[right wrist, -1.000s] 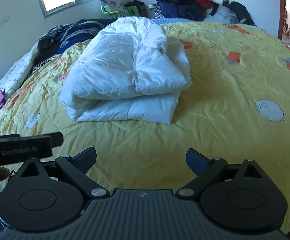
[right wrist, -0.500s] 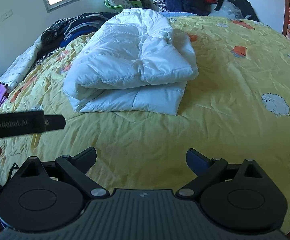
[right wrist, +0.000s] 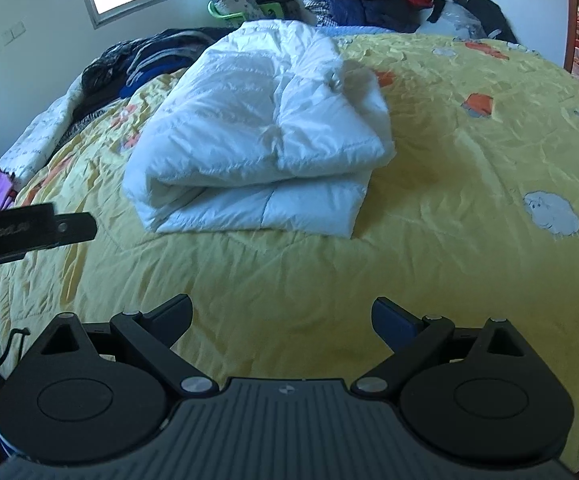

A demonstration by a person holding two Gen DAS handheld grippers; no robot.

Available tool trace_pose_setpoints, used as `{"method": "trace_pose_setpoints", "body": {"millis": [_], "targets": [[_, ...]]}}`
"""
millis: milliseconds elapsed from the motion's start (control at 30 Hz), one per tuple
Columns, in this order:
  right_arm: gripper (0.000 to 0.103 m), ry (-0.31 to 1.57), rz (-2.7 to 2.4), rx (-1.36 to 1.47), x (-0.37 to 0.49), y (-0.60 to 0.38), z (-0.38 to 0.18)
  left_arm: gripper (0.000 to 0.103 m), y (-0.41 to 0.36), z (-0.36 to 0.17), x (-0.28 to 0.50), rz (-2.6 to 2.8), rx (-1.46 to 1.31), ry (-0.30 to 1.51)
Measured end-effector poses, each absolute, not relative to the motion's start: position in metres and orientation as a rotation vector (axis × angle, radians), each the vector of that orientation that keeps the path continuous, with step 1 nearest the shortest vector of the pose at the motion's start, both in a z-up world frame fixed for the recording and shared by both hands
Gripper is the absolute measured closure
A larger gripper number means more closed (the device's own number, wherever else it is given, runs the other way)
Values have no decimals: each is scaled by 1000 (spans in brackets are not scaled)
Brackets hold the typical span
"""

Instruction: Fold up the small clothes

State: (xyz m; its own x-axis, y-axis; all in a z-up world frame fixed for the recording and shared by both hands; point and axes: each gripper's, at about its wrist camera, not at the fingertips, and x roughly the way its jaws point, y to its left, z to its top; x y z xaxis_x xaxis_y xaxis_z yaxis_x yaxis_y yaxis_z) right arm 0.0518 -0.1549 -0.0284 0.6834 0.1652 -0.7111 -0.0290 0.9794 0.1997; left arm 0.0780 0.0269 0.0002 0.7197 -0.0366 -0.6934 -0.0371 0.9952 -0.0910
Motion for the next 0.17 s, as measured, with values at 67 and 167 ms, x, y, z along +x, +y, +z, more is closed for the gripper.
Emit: {"method": "trace_pose_setpoints", "body": {"millis": [67, 167], "targets": [[5, 803, 109, 178, 56, -155, -26, 3, 22, -1, 78, -16, -77, 773], [5, 787, 117, 173, 63, -152, -20, 3, 14, -4, 77, -17, -12, 760]]}}
